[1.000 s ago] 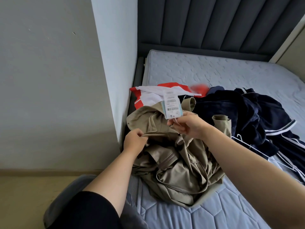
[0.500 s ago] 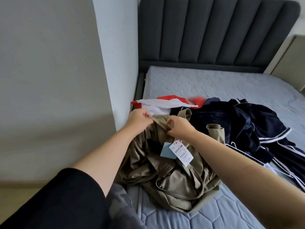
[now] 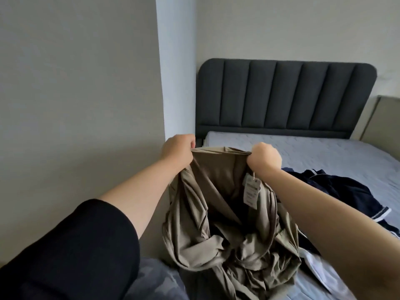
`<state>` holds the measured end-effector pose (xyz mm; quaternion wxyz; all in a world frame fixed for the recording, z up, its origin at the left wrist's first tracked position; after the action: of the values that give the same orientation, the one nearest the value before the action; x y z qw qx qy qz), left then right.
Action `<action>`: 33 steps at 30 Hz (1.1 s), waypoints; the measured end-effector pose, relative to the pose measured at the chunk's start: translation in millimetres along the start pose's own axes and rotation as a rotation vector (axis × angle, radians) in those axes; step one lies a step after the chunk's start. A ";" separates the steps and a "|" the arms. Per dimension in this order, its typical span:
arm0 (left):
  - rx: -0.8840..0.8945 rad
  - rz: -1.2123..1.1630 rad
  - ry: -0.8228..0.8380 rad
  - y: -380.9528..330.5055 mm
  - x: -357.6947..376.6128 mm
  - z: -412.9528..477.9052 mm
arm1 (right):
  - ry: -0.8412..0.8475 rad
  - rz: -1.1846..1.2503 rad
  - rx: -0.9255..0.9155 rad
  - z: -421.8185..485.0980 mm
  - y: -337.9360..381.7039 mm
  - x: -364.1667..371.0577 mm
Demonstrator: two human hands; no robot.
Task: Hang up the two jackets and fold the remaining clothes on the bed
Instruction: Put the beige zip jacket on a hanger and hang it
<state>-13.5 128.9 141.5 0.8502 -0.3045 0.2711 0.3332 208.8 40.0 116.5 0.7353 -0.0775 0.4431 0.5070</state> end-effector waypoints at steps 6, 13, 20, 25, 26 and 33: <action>-0.031 0.129 -0.136 4.9 -51.0 12.7 | -0.190 0.083 -0.111 9.6 35.7 -51.7; -0.233 0.062 -0.365 13.5 -131.5 29.1 | -0.219 0.437 -0.128 8.3 114.4 -117.5; -0.473 -0.234 -0.594 45.9 -237.8 49.6 | -0.090 1.009 -0.070 12.3 231.0 -179.0; -0.528 -0.176 -0.746 99.8 -321.9 47.4 | -0.030 1.112 -0.241 -8.7 321.9 -194.9; -0.529 -0.137 -0.763 113.3 -336.0 44.2 | -0.023 1.083 -0.295 -14.9 341.2 -194.0; -0.369 0.254 -0.388 226.4 -406.7 10.1 | -0.070 1.004 -0.407 -37.8 447.9 -165.7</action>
<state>-433.1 106.8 341.9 0.7680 -0.3481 0.0744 0.5324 -193.1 118.7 365.2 0.3870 0.0198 0.2939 0.8738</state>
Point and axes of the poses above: each hand's wrist, its own z-axis towards the middle knuckle, its own x-axis out of the palm, y = z × x, the point moved 6 cm from there along z, towards the middle knuckle, and after that the axes turned 14 degrees about -y, right-handed, at the moved point
